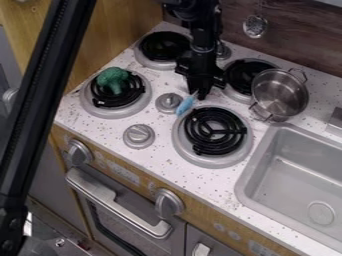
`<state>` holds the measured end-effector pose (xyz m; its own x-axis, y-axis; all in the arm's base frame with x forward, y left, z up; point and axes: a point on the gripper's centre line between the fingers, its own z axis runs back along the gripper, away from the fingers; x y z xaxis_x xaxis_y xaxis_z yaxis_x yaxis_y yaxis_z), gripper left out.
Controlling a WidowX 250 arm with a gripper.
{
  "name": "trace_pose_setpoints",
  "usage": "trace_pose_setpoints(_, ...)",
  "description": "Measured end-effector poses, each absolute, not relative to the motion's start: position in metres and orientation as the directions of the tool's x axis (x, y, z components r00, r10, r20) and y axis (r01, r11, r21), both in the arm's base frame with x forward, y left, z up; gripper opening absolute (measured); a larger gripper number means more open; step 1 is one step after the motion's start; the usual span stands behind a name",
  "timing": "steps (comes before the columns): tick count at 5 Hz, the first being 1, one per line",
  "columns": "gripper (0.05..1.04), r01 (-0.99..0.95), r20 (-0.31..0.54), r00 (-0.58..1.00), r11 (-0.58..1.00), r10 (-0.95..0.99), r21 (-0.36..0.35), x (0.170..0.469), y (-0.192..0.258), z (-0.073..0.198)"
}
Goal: Move the spatula to the the bottom right burner
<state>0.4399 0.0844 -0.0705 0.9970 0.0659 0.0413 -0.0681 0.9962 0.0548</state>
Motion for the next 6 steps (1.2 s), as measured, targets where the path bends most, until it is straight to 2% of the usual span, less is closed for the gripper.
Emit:
trace_pose_setpoints(1,0.079,-0.043,0.109,0.993,0.999,0.039,0.031,0.423,0.070,-0.055)
trace_pose_setpoints(2,0.069,-0.027,0.184,0.983,0.999,0.021,0.031,0.408,0.055,-0.009)
trace_pose_setpoints(3,0.069,-0.040,0.150,0.988,0.999,0.037,0.016,0.380,0.046,-0.010)
trace_pose_setpoints(4,0.069,-0.031,0.111,0.993,0.999,0.032,-0.018,0.360,0.037,-0.027)
trace_pose_setpoints(5,0.069,0.031,0.087,0.996,0.999,-0.029,-0.020,0.358,0.016,-0.032)
trace_pose_setpoints(6,0.084,0.087,0.043,0.995,0.996,-0.087,-0.003,0.354,-0.003,-0.052)
